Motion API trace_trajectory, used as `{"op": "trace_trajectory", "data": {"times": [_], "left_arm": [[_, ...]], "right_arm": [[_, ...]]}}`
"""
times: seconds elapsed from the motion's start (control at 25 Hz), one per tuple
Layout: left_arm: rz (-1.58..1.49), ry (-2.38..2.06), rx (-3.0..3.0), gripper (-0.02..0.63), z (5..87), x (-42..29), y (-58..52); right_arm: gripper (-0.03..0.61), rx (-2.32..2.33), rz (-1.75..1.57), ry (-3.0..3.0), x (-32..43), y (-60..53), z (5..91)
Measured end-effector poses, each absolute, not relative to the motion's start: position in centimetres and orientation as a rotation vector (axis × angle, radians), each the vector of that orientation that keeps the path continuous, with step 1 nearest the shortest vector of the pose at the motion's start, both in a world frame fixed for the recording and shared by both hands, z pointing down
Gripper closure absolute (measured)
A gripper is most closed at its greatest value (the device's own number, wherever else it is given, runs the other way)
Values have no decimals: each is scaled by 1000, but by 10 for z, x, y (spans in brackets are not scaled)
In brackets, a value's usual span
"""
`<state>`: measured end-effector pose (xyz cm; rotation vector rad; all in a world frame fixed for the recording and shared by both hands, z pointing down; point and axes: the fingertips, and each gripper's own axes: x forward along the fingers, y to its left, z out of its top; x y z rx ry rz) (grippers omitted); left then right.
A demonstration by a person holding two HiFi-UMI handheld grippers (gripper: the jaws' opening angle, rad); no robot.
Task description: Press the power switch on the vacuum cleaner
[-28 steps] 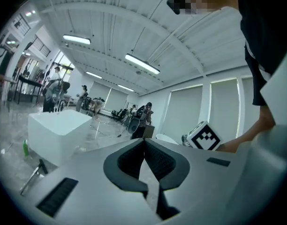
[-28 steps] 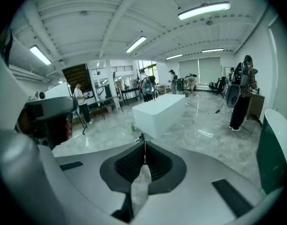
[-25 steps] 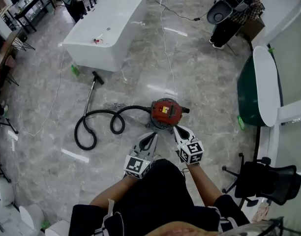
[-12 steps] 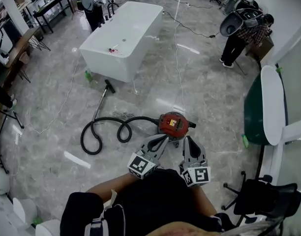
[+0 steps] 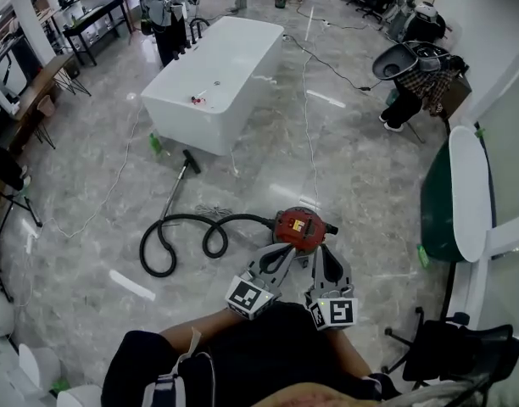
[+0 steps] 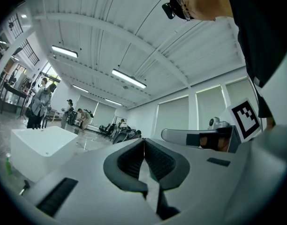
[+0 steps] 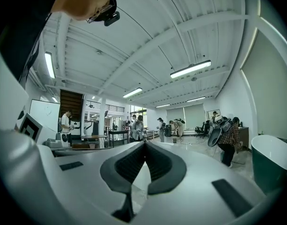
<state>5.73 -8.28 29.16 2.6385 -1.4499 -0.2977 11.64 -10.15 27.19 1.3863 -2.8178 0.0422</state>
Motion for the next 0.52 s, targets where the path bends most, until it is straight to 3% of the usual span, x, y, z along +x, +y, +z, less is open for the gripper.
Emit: {"op": "trace_trajectory", "data": {"times": [0.52], "left_arm": [[-296, -1462, 2658, 594, 288, 64, -67]], "right_arm": [[560, 1424, 78, -2807, 127, -82, 284]]}}
